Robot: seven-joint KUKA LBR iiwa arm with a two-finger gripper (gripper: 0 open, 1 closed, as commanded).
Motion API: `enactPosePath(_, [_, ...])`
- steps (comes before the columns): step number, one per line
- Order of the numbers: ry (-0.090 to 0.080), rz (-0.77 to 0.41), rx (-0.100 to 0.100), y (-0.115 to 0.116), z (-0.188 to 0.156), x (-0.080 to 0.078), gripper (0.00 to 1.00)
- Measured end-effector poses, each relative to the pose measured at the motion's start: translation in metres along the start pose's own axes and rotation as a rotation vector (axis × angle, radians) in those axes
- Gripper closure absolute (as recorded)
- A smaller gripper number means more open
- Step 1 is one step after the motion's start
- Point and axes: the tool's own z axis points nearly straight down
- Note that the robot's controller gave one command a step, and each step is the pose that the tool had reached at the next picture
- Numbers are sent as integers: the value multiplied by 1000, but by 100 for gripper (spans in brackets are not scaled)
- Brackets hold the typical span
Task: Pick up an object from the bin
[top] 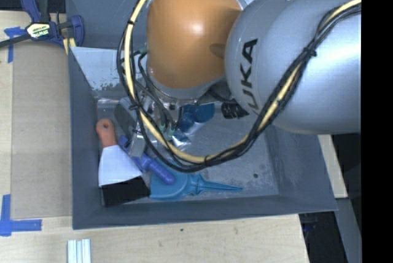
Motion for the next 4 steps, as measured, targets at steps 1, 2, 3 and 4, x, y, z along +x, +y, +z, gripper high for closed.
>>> enactPosePath(1, [1,-97,2,16,44,-34,0])
enactPosePath(2, [1,56,1,-16,40,-1,100])
enactPosePath(3, [1,55,1,-16,40,-1,100])
enactPosePath(4, [1,-117,1,-2,94,18,100])
